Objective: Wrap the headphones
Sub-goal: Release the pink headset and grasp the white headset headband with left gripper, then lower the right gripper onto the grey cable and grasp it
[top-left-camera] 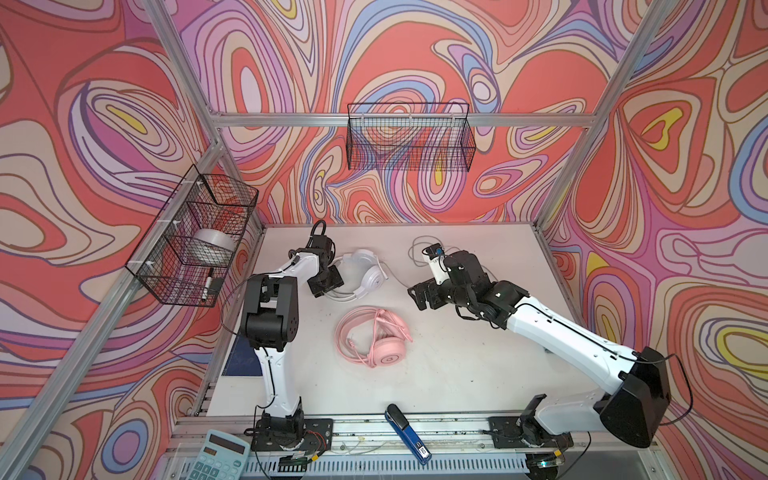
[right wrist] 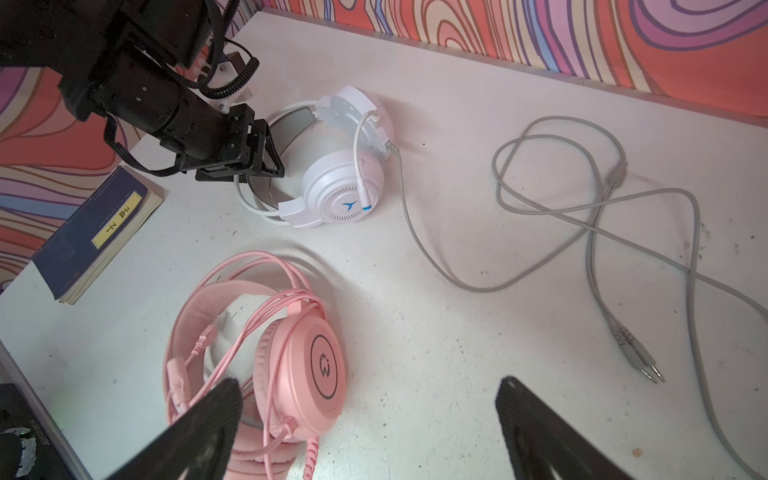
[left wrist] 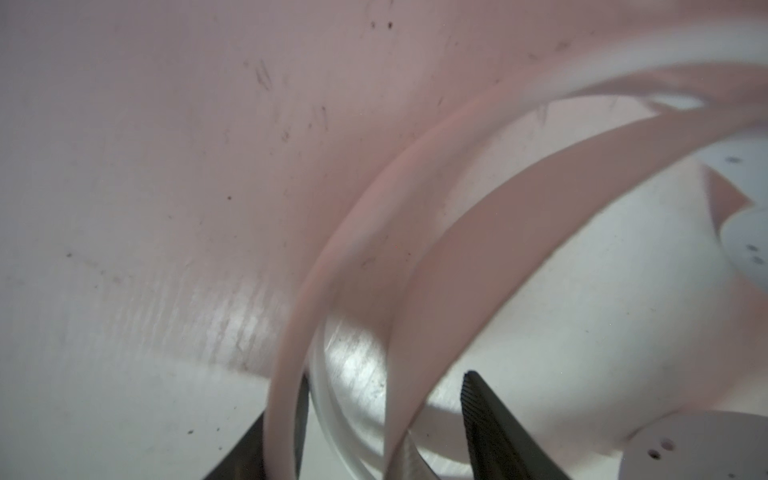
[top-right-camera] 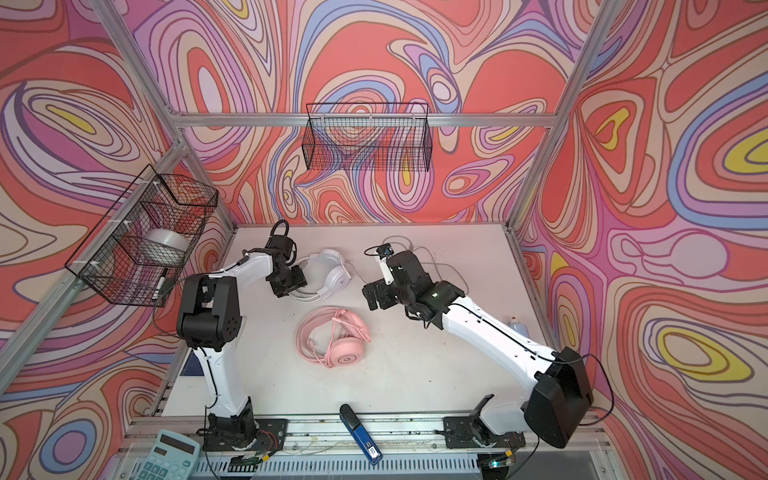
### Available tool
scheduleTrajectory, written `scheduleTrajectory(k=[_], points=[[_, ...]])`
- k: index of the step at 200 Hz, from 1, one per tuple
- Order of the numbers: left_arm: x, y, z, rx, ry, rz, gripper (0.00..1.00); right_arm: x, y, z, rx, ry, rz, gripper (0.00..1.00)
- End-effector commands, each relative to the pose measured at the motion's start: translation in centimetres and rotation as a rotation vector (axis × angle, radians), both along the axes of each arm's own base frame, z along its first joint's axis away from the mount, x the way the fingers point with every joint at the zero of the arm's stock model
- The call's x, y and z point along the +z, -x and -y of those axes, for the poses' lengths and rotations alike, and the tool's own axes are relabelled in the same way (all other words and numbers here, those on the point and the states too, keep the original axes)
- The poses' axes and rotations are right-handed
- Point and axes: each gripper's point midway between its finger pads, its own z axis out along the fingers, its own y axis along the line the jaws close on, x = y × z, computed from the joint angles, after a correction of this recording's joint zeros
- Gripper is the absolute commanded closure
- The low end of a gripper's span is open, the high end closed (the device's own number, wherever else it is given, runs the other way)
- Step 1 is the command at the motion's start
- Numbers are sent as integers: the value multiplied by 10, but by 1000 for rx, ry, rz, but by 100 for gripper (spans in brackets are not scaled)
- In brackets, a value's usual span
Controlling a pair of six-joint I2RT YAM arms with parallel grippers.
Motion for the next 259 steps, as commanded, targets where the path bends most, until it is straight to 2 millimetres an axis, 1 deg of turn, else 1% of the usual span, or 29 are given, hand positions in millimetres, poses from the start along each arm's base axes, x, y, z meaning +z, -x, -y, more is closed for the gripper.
scheduleTrajectory(k=[1,17,48,67,76,85,118,156,179,203,226,238,259], points=[[-12,13,-10,-5,-47,-87,40,5,-5,3,-12,12,13,1],[-15,15,-11,-7,-59,-102,42,6,-3,4,-13,12,17,2],[-18,17,-16,-1,-83,-113,49,4,-1,7,-20,18,17,2],[-18,16,-19,2,-102,-118,61,4,0,11,-31,30,13,2],[-16,15,-20,6,-109,-112,69,4,0,13,-34,35,11,2],[-13,13,-21,14,-115,-102,77,3,1,14,-34,41,10,1],[2,-1,-24,21,-132,-66,100,0,3,18,-35,65,7,1],[31,-18,-20,2,-113,-3,100,-1,5,23,-21,109,10,1],[55,-27,-4,-38,-28,53,100,-8,7,33,-19,139,-17,2],[84,-32,12,-74,61,125,100,-18,3,55,-54,136,-58,2],[114,-31,25,-119,126,179,100,-22,0,70,-69,113,-79,2],[131,-29,30,-146,152,208,100,-25,-2,75,-64,110,-94,2],[157,-20,33,-185,157,246,100,-28,-9,82,-61,124,-90,2]])
